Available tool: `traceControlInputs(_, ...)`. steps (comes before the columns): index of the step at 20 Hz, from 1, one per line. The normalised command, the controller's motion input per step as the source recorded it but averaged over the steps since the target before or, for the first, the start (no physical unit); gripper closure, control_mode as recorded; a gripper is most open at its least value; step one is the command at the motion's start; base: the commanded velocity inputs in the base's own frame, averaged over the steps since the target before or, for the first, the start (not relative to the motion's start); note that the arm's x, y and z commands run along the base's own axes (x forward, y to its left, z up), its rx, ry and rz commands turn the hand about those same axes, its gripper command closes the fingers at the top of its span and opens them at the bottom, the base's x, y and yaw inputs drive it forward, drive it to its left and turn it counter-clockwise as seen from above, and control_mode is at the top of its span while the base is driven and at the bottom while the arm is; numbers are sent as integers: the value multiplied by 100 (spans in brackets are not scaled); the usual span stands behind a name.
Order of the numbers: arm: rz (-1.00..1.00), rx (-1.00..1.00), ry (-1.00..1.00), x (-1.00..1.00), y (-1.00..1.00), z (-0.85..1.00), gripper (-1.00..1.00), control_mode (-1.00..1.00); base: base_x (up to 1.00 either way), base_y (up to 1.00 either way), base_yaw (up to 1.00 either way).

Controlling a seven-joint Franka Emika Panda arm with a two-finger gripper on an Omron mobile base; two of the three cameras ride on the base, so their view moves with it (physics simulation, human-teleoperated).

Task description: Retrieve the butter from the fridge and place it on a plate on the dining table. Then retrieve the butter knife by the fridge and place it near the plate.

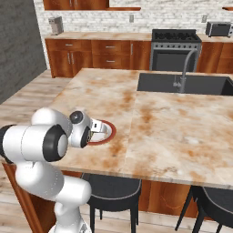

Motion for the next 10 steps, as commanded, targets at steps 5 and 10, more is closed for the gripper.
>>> traceControlInputs(5,0,0,1,20,1,-8,-100,-100,0,0,0)
traceControlInputs(10,0,0,0,13,0,-3,-100,-100,0,0,0)
